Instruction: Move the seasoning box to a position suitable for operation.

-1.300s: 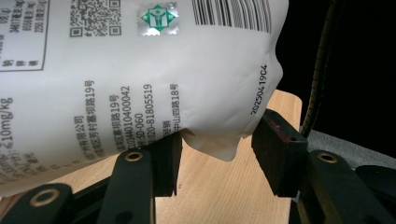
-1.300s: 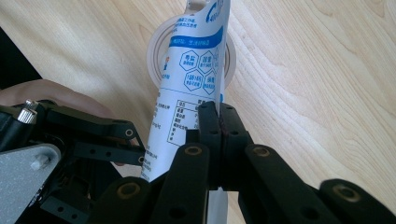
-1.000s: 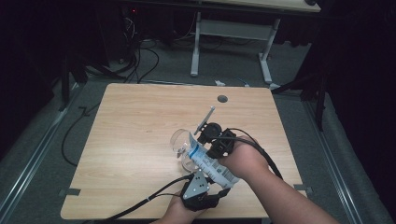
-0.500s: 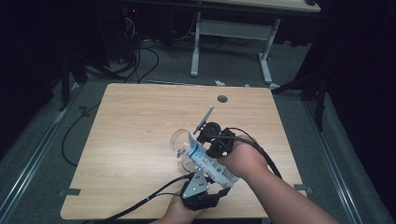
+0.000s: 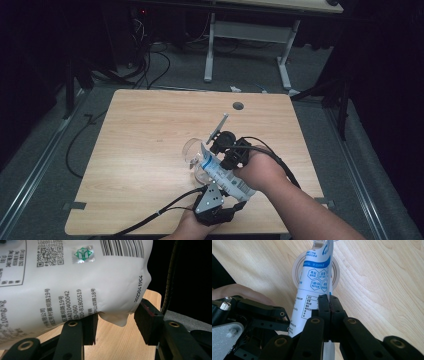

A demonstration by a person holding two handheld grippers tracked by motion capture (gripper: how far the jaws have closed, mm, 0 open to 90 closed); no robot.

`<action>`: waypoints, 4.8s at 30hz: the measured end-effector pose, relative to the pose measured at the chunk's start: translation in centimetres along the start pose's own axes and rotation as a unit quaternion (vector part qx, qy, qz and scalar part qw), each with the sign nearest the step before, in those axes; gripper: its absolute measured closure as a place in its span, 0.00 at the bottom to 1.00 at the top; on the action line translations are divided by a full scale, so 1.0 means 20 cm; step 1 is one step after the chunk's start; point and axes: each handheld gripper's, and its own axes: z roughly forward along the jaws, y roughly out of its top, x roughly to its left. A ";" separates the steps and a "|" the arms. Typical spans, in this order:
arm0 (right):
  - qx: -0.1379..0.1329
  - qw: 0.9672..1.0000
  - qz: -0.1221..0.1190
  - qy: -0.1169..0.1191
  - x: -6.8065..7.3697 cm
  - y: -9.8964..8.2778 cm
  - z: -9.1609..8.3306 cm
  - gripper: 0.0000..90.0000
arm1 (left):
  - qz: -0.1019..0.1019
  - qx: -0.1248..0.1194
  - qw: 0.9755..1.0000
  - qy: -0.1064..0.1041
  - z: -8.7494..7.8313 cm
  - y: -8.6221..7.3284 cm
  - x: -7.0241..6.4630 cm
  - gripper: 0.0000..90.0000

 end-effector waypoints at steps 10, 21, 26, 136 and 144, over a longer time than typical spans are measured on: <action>0.000 1.000 0.006 -0.011 0.01 0.01 0.00 1.00 | -0.002 0.000 1.000 0.002 0.00 0.00 0.01 0.61; 0.003 1.000 0.000 -0.009 0.00 0.02 0.01 1.00 | -0.006 -0.002 1.000 0.002 0.01 0.00 0.01 0.61; 0.002 1.000 -0.001 -0.009 0.00 0.02 0.02 1.00 | -0.010 -0.004 1.000 0.000 0.01 0.01 0.02 0.61; -0.014 1.000 -0.007 -0.012 0.00 0.05 -0.02 1.00 | -0.007 -0.030 1.000 -0.001 -0.01 0.06 0.02 0.62; -0.015 1.000 -0.008 -0.014 0.00 0.06 -0.03 1.00 | -0.008 -0.033 0.999 0.000 -0.02 0.07 0.02 0.62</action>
